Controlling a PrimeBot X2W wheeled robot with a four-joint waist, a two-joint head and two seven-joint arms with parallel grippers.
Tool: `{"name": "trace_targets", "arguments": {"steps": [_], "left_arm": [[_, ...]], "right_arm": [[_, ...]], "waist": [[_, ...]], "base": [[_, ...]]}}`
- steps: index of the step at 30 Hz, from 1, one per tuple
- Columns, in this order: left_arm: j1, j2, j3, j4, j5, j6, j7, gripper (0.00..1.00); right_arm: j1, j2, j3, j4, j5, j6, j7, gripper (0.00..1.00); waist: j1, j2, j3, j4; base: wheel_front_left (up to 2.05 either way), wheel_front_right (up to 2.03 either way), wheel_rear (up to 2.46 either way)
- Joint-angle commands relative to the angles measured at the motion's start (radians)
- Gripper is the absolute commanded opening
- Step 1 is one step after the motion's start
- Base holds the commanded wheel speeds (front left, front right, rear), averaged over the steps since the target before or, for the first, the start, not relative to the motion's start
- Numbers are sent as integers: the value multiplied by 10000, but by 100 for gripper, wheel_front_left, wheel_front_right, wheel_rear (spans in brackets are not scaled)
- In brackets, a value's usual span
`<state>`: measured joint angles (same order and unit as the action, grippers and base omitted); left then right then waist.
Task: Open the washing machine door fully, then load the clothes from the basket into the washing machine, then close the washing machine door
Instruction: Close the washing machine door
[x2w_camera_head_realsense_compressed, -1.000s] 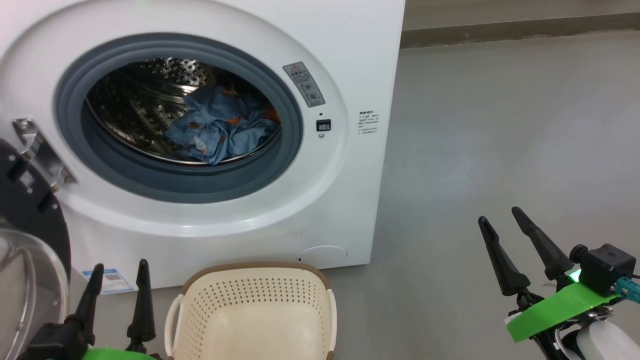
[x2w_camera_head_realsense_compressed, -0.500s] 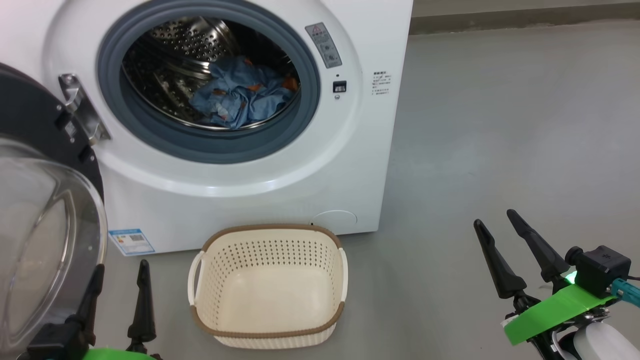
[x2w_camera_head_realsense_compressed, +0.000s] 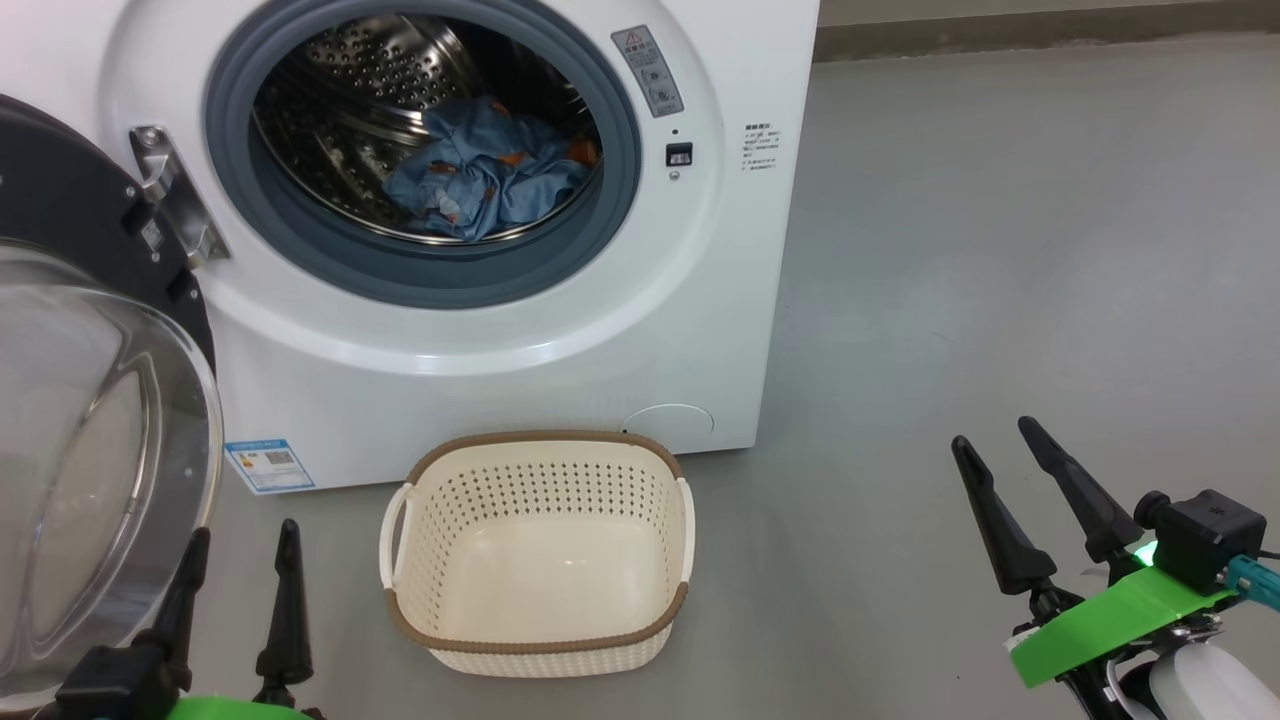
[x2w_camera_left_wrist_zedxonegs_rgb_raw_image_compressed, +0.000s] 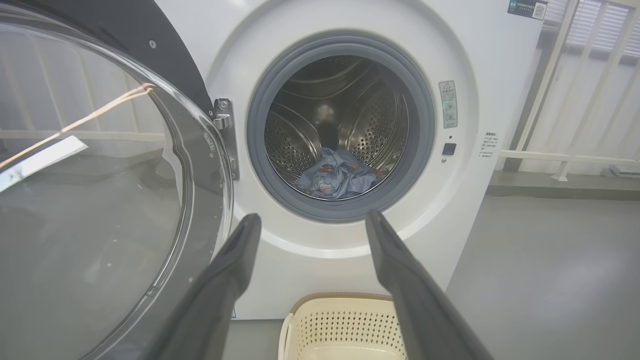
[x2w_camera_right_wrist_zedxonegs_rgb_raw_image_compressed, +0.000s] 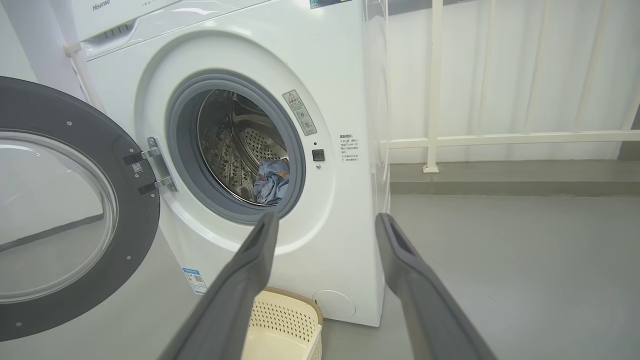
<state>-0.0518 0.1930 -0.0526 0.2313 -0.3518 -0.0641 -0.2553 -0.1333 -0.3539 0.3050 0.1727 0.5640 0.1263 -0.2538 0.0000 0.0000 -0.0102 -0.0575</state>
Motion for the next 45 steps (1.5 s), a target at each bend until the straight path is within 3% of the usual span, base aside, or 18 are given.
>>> {"name": "trace_targets", "arguments": {"steps": [1,30,45], "left_arm": [[-187,218,340,-208,123,-19,-65,100],[-137,206,289,-240,255,15,-65,100],[-139,243,310,-243,340,150,-65,100]], "right_arm": [[-127,-178,57,-207,66,44,-80,100],[-62,-197,31,-232,70,44,-80,100],[-26,-84,53,-216,89,44,-80,100]], "waist": [[0,0,-2,-1],[0,0,-74,89],[0,0,-130,1008]], "base": [[0,0,0],[0,0,0],[0,0,0]]}}
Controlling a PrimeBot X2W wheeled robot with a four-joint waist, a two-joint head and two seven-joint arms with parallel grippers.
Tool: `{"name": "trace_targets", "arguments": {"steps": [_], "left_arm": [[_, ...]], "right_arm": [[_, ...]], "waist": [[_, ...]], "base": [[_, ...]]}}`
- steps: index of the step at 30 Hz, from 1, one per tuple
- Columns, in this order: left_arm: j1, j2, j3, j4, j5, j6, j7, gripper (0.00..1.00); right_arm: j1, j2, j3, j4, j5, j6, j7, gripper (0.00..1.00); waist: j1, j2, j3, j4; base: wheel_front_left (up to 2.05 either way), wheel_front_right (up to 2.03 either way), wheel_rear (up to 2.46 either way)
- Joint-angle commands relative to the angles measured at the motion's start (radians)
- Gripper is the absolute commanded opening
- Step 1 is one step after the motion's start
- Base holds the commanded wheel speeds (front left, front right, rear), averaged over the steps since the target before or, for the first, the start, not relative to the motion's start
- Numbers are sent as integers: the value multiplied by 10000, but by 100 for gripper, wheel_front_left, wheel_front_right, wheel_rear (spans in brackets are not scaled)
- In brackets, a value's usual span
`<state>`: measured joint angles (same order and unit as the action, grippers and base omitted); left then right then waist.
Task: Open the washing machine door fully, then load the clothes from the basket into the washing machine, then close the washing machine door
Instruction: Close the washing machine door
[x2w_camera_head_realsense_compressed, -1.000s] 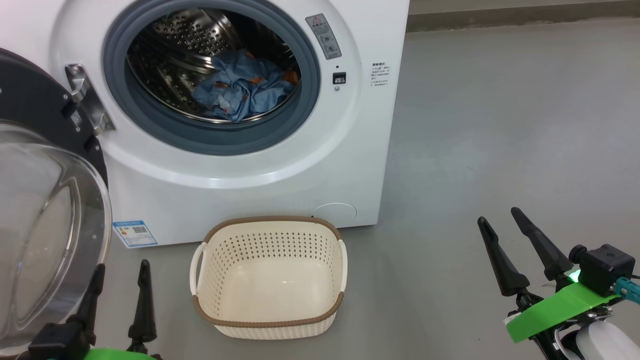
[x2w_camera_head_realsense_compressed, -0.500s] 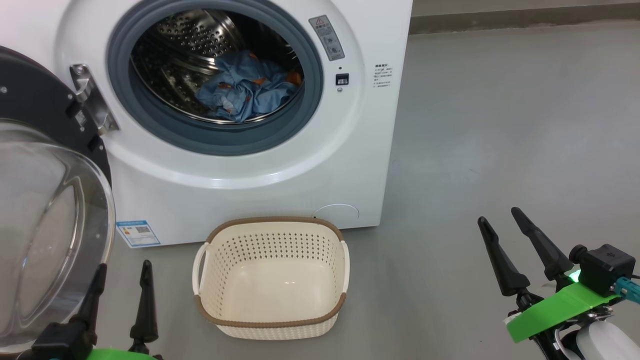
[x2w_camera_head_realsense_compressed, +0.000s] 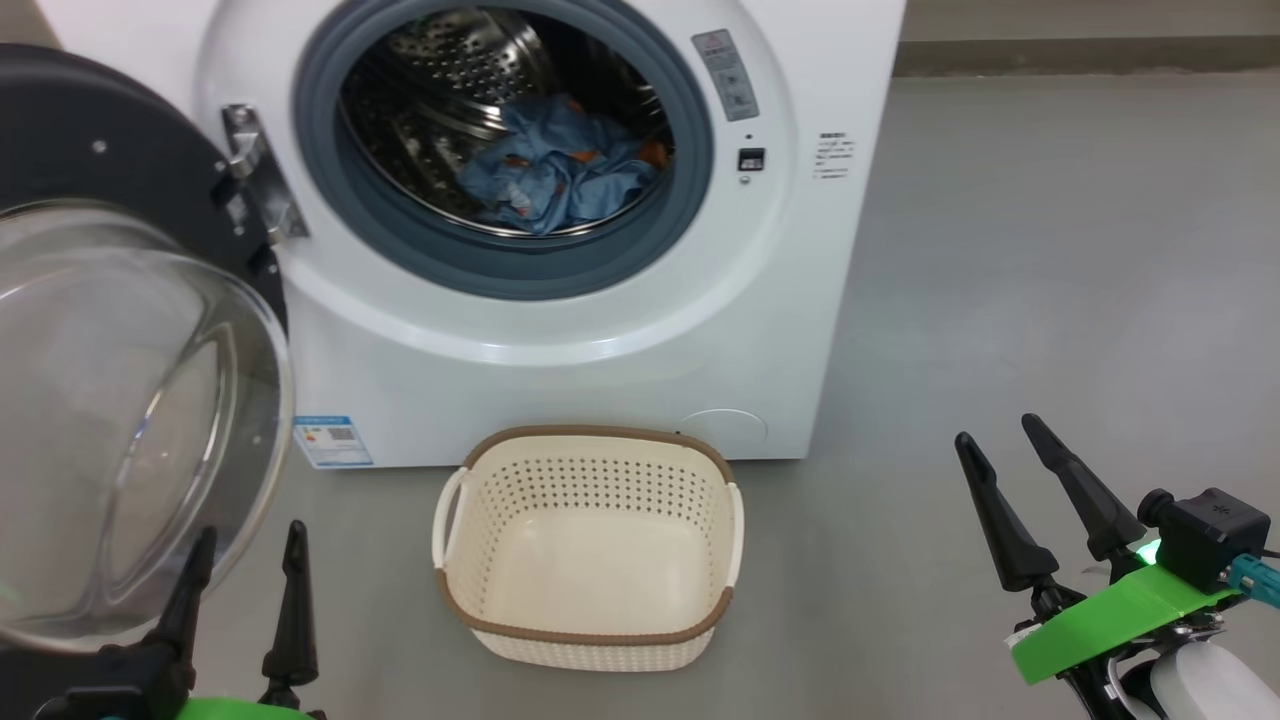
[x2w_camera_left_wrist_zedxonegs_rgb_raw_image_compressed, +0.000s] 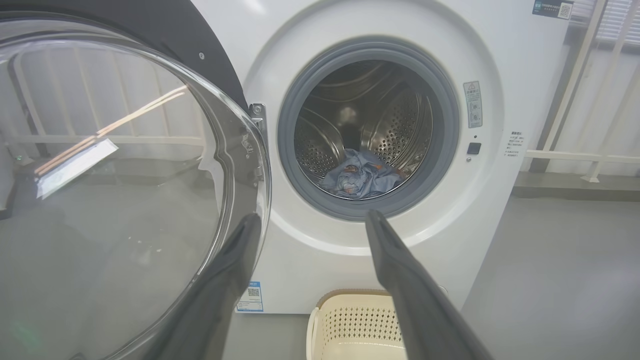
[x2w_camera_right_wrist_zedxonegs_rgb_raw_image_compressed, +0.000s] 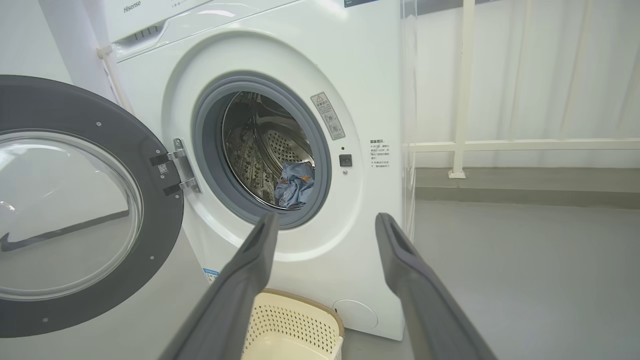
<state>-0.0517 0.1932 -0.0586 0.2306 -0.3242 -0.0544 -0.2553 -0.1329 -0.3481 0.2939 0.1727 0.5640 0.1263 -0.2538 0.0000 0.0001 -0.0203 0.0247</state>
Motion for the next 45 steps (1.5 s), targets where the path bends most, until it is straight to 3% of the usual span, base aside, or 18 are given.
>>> {"name": "trace_targets", "arguments": {"steps": [1,26,36,45], "left_arm": [[-133,247,386,-228,75,90,-65,100],[49,21,855,-767,627,723,-65,100],[78,-127,1048,-699,652,589,-65,100],[61,-188,1318,-966,849,724,-65,100]], "right_arm": [[-26,-134,165,-213,91,44,-80,100],[-22,-68,439,-128,132,44,-80,100],[-33,-32,511,-108,141,44,-80,100],[-37,37,503,-91,147,44,-80,100]], "waist": [[0,-1,-39,282],[0,-1,-254,2363],[0,-1,-255,3022],[0,-1,-299,3368]], "base": [[0,0,0],[0,0,0],[0,0,0],[0,0,0]]}}
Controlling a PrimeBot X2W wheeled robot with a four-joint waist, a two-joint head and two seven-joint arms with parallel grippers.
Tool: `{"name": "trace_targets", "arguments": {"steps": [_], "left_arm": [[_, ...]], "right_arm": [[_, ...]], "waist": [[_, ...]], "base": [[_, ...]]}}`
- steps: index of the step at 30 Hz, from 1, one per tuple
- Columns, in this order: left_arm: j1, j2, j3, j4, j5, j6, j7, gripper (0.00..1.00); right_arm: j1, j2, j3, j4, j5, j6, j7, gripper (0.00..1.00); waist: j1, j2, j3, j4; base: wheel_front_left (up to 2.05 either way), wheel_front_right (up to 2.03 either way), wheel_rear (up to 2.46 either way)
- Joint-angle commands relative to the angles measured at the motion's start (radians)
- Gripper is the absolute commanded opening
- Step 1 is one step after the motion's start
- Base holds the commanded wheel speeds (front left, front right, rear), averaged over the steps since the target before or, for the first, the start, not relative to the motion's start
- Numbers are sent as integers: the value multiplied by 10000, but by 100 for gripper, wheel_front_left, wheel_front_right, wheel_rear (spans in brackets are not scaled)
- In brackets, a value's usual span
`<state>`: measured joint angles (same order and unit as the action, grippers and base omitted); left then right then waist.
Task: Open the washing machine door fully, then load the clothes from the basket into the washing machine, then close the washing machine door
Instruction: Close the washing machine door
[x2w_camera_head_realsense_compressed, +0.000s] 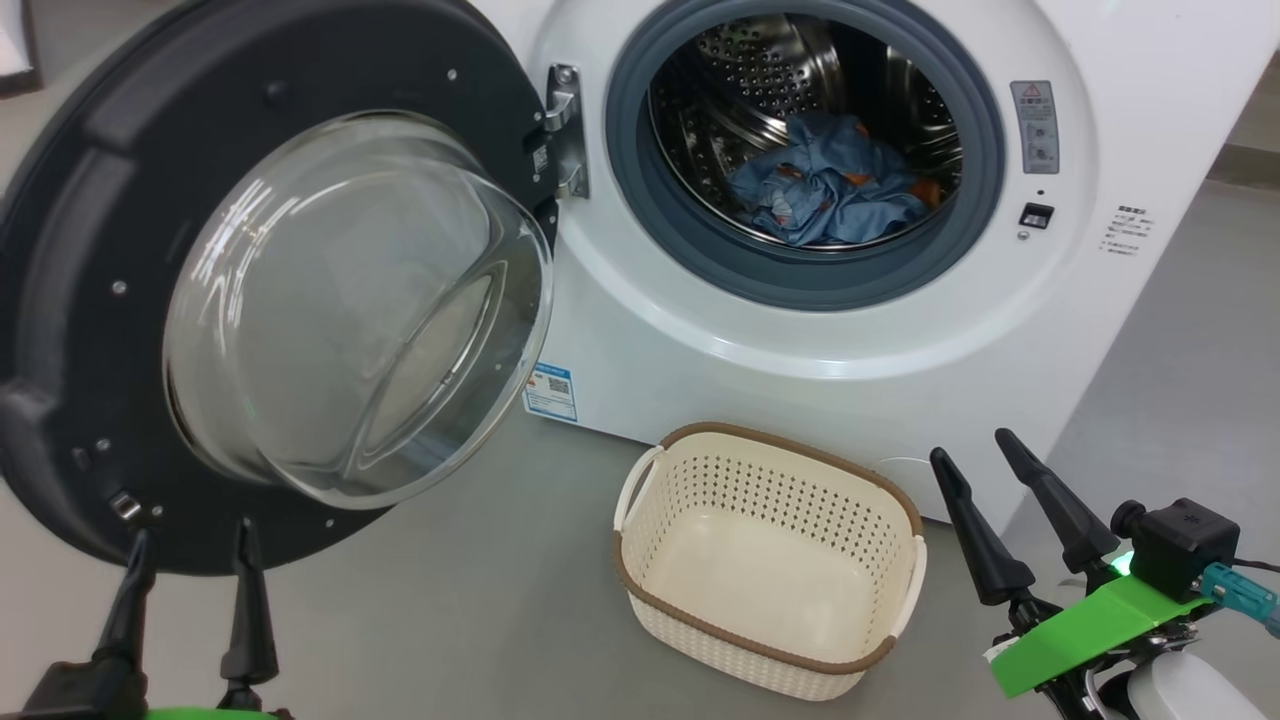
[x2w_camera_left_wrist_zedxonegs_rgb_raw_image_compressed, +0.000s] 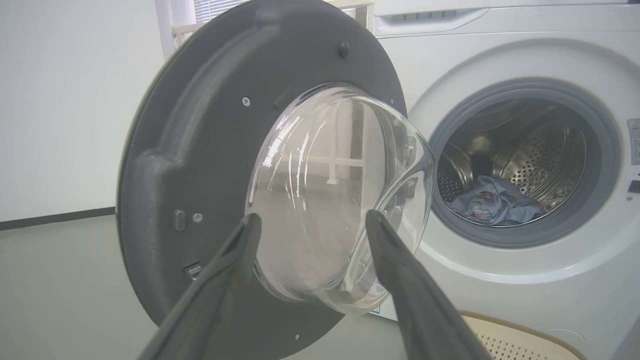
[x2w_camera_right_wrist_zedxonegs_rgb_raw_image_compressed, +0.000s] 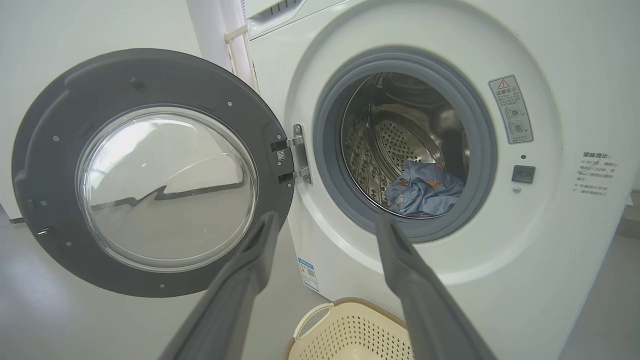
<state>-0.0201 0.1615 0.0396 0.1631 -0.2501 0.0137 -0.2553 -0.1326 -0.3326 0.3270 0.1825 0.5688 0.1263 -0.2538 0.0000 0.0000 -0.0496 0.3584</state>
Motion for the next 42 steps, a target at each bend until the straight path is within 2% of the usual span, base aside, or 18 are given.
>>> {"name": "trace_targets", "arguments": {"steps": [1,14,24,27,42], "left_arm": [[-235,86,386,-335,112,74,-65,100],[-197,-111,680,-329,336,198,-65,100],[-215,-235,882,-232,421,168,-65,100],[-266,-301,1015,-99,395,281,-65,100],[-583,-117,1074,116,183,144,-51,100]], "right_arm": [[-41,-107,166,-191,99,44,-80,100],[-62,-63,155,-204,69,44,-80,100],[-90,-98,225,-193,92,44,-80,100],[-96,-106,228,-182,98,44,-80,100],[-80,-153,217,-172,110,44,-80,100]], "waist": [[0,0,-6,67],[0,0,71,359],[0,0,81,360],[0,0,82,351],[0,0,106,351]], "base": [[0,0,0],[0,0,0],[0,0,0],[0,0,0],[0,0,0]]}}
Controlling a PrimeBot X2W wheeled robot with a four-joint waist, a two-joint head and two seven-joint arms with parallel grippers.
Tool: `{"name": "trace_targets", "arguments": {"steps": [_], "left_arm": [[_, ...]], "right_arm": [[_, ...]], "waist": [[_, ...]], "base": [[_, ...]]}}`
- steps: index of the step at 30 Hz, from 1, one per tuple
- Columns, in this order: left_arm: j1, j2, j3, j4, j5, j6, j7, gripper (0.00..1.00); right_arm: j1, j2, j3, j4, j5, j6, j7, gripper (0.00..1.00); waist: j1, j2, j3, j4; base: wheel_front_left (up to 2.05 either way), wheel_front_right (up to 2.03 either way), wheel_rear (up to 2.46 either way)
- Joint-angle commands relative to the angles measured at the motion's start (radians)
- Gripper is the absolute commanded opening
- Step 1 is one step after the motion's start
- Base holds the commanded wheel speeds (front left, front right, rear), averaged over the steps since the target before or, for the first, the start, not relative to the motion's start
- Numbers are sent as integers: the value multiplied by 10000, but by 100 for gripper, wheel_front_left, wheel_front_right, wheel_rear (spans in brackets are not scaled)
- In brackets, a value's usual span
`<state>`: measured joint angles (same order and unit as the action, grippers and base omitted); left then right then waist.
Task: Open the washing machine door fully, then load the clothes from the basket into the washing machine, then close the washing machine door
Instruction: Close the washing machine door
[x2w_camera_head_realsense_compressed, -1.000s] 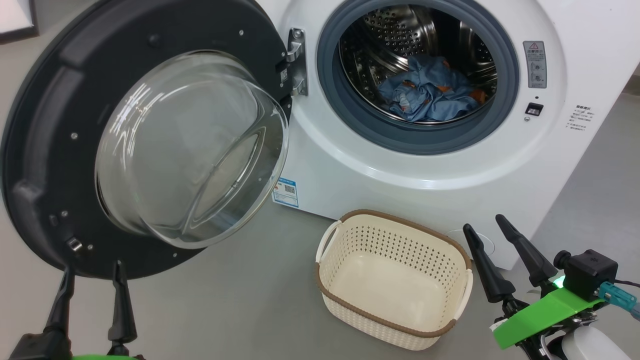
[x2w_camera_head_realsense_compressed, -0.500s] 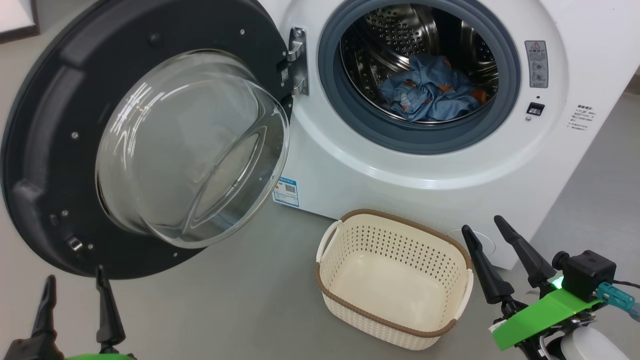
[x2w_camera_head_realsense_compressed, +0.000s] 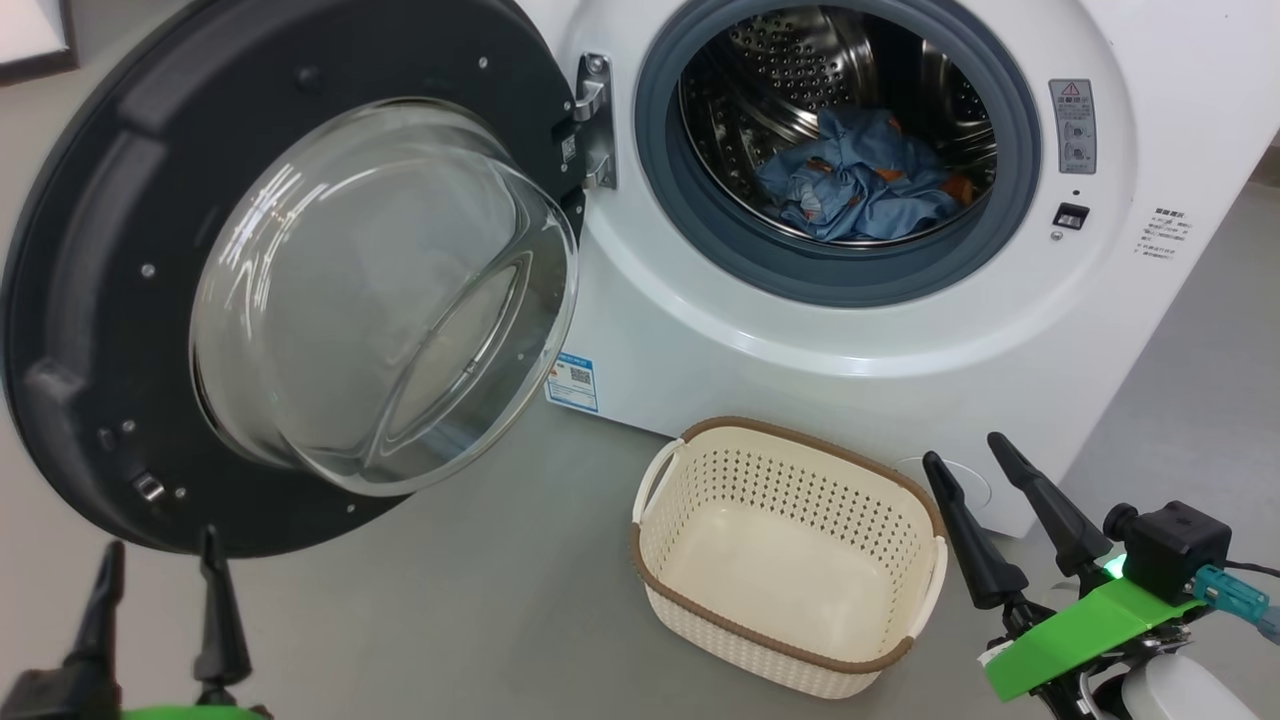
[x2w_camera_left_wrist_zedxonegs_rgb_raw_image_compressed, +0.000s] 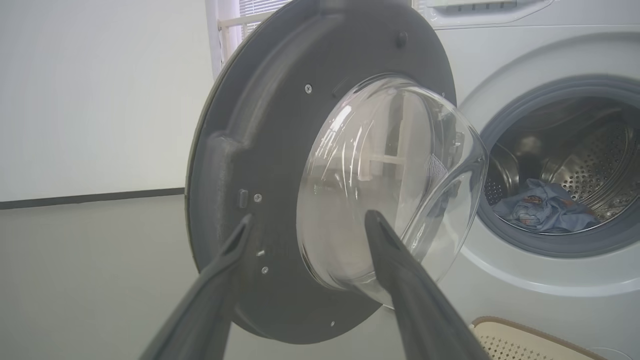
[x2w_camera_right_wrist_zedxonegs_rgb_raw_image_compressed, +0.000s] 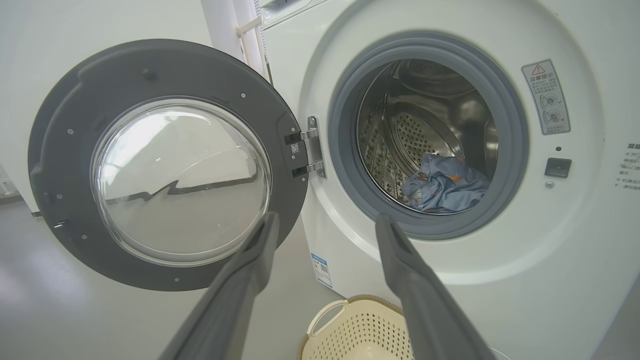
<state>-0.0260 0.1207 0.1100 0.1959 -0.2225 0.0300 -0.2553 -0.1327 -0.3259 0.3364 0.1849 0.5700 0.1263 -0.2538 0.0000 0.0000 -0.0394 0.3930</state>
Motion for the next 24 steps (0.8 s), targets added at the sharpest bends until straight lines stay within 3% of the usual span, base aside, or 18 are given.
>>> {"name": "trace_targets", "arguments": {"steps": [1,3,4,10,15,24], "left_arm": [[-610,340,439,-267,-183,-56,-51,75],[-807,493,607,-393,-365,-144,-52,20],[-927,540,718,-454,-538,-211,-49,0],[-1754,1086,1613,-800,-1805,-659,320,0],[-2843,1445,2493,-416,-3676,-1097,1077,0],[-4997,2186,4467,2624,-8116,-1444,3419,0]], "right_arm": [[-75,-230,119,-199,97,44,-80,100],[-65,-252,110,-206,94,44,-80,100],[-56,-261,110,-210,92,44,-80,100],[-5,-353,122,-212,93,44,-80,100],[-15,-492,170,-218,101,44,-80,100],[-238,-815,478,-188,145,44,-80,100]], "waist": [[0,0,10,12],[0,0,24,25],[0,0,28,31],[0,0,55,33],[0,0,96,0],[0,0,246,-350]], "base": [[0,0,0],[0,0,0],[0,0,0],[0,0,0],[0,0,0],[0,0,0]]}}
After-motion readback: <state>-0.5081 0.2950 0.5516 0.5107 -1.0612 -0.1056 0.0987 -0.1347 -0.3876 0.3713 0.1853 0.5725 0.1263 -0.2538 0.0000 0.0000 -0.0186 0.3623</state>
